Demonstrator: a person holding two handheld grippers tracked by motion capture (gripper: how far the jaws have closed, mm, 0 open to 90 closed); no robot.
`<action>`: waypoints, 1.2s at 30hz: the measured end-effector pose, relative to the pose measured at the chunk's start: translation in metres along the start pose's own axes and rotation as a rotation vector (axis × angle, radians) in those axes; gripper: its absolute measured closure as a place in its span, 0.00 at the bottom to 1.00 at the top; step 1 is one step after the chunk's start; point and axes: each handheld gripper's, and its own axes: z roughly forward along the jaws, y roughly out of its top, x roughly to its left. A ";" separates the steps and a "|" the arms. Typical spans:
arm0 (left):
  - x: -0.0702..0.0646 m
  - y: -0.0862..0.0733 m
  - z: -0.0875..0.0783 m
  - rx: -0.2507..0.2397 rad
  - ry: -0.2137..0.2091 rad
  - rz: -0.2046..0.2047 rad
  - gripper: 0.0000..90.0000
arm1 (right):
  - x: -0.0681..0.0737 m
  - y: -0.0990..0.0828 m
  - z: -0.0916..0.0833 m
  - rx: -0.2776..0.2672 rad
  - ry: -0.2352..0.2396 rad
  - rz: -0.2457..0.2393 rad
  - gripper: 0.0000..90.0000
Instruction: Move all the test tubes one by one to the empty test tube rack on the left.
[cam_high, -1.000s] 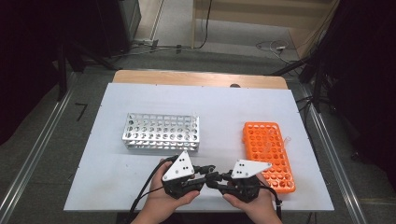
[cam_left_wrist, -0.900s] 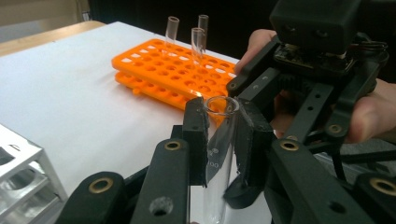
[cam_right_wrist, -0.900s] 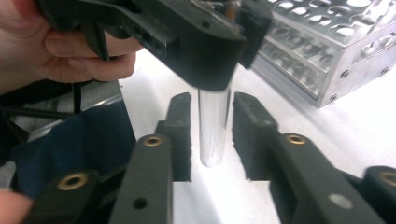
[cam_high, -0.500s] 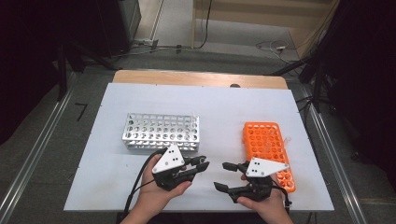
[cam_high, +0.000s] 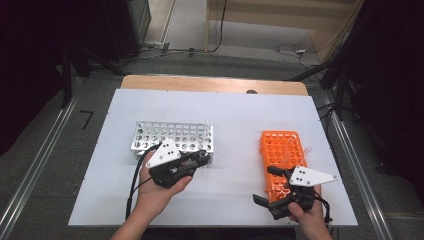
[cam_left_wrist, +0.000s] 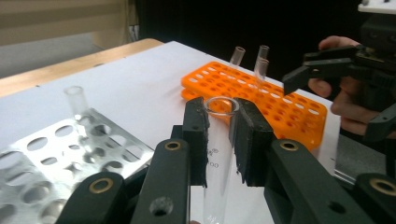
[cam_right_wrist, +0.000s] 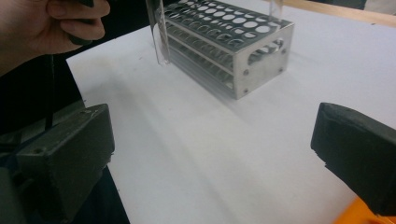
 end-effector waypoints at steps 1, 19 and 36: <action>0.002 0.002 -0.001 -0.001 0.006 -0.001 0.84 | -0.002 -0.001 -0.003 -0.007 -0.006 0.004 0.00; 0.050 0.026 0.008 -0.039 0.114 -0.029 0.84 | -0.037 -0.013 -0.046 -0.051 -0.111 0.066 0.00; 0.088 0.030 0.043 -0.062 0.187 -0.094 0.84 | -0.054 -0.022 -0.062 -0.062 -0.156 0.088 0.00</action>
